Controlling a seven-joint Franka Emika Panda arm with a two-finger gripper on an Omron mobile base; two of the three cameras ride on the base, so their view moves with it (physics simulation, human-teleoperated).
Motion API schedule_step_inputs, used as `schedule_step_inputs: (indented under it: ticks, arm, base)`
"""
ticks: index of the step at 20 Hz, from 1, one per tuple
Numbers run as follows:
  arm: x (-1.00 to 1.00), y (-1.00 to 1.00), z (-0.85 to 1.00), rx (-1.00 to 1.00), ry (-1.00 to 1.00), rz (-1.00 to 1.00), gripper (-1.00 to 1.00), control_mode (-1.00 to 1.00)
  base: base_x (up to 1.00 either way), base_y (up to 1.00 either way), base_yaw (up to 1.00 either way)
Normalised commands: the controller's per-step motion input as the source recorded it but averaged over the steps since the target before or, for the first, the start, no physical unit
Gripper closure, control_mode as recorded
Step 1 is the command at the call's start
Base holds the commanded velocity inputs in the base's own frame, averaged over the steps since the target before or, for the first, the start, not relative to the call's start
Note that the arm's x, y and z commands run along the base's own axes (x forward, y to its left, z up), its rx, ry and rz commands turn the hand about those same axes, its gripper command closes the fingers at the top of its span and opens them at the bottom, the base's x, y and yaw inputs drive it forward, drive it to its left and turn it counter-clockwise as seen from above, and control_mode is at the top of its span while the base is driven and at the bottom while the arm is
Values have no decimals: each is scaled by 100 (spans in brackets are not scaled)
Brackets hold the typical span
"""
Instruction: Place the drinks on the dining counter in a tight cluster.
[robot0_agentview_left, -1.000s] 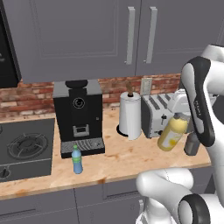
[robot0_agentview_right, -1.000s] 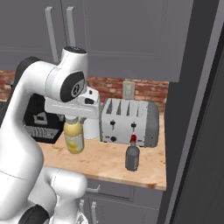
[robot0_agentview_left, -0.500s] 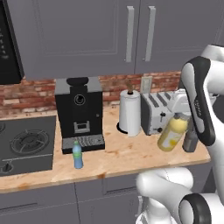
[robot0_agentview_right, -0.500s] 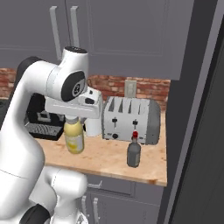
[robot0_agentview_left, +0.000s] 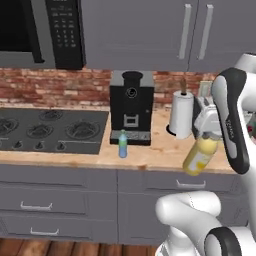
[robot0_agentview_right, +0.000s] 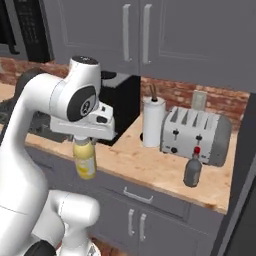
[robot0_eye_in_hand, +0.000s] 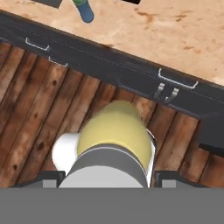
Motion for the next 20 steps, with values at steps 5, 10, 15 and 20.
schedule_step_inputs:
  ticks: [5, 10, 15, 20]
  arm:
    - [0, 0, 0, 0, 0, 0, 100, 100]
    - [0, 0, 0, 0, 0, 0, 100, 100]
    - [0, 0, 0, 0, 0, 0, 100, 100]
    - [0, 0, 0, 0, 0, 0, 100, 100]
  base:
    - [0, 63, 72]
    - [0, 44, 86]
    - [0, 19, 86]
    - [0, 13, 82]
